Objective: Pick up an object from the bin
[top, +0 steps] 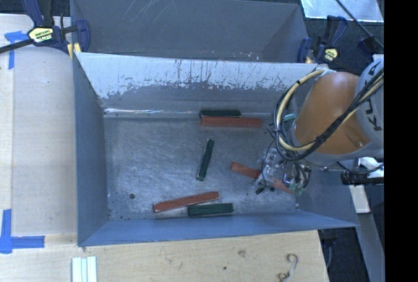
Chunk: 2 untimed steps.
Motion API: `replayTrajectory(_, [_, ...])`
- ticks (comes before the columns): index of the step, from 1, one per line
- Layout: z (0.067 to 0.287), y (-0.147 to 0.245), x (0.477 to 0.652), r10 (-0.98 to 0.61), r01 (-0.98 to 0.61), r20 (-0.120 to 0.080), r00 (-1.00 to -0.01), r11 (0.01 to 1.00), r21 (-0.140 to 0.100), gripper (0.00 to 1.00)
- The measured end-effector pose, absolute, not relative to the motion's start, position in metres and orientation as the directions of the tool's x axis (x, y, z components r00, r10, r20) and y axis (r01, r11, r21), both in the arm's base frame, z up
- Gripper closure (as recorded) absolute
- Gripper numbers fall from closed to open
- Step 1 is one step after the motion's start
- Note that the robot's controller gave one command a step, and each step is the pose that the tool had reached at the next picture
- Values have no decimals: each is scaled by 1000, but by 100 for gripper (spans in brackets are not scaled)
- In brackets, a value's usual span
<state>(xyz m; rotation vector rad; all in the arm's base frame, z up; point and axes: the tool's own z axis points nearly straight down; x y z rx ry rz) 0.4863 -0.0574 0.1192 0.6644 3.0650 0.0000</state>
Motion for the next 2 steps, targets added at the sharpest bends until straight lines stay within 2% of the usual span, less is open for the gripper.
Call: replayTrajectory(2, [173, -59, 489, 407, 407, -6, -913, 913, 2, 100])
